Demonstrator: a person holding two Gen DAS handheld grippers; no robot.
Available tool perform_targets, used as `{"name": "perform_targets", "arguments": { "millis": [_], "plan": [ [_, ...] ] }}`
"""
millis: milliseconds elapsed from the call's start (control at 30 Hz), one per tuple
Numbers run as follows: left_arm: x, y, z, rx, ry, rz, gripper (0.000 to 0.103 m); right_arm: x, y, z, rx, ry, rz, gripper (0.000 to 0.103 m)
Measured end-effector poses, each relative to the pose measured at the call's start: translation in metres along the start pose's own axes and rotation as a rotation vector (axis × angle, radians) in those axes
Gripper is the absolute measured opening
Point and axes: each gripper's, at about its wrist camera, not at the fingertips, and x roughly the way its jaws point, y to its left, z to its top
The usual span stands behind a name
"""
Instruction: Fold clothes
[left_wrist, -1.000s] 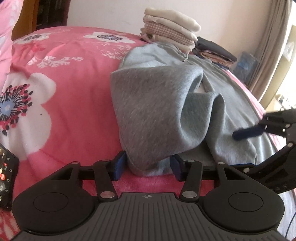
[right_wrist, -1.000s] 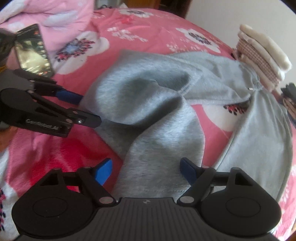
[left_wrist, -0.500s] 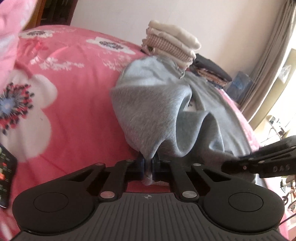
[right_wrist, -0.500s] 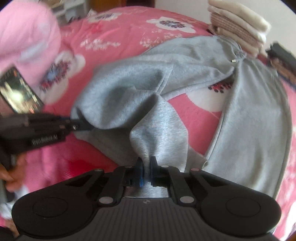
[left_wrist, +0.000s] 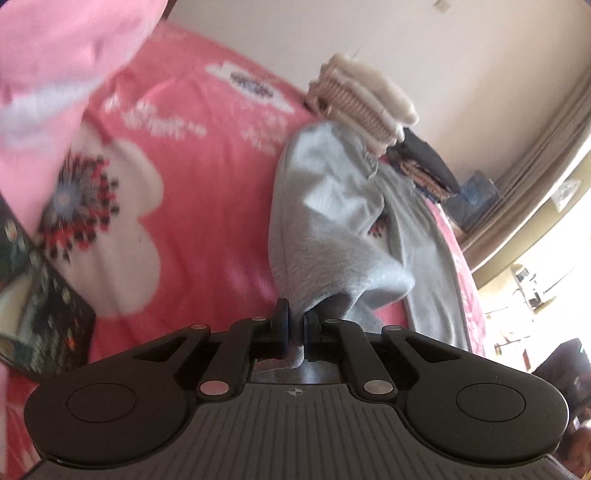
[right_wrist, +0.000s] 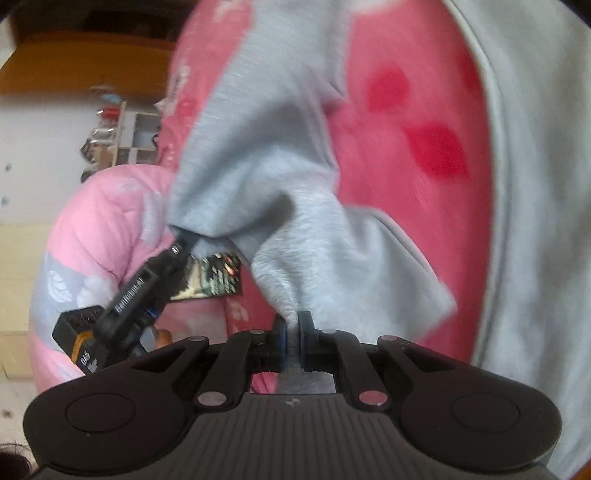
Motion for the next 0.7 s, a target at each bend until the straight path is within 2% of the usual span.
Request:
{"name": "perform_targets", "arguments": {
  "millis": [133, 267, 333, 400, 467, 500, 533, 700],
  "plan": [
    [0.005, 0.008, 0.0, -0.041, 0.017, -0.002, 0.005, 0.003, -0.014, -0.015, 0.029, 0.013, -0.024, 0.007],
    [-0.006, 0.005, 0.011, -0.061, -0.018, -0.043, 0.005, 0.003, 0.001, -0.032, -0.039, 0.037, 0.065, 0.007],
    [-0.003, 0.004, 0.014, -0.062, 0.006, -0.011, 0.007, 0.007, 0.01, -0.038, -0.077, 0.056, 0.08, 0.008],
    [0.002, 0.005, 0.01, -0.062, 0.046, 0.03, 0.009, 0.018, 0.014, -0.044, -0.115, 0.091, 0.033, 0.012],
    [0.005, 0.008, 0.001, -0.048, 0.083, 0.072, 0.02, 0.024, 0.019, -0.049, -0.165, 0.113, -0.022, 0.028],
    [0.005, 0.008, -0.003, -0.036, 0.1, 0.093, 0.021, 0.022, 0.022, -0.05, -0.202, 0.107, -0.049, 0.04],
    [0.001, 0.01, -0.008, -0.024, 0.106, 0.1, 0.023, 0.02, 0.025, -0.051, -0.24, 0.102, -0.077, 0.043],
    [-0.029, 0.016, -0.029, 0.028, 0.144, 0.11, 0.031, 0.01, 0.041, -0.058, -0.428, 0.073, -0.213, 0.043]
  ]
}}
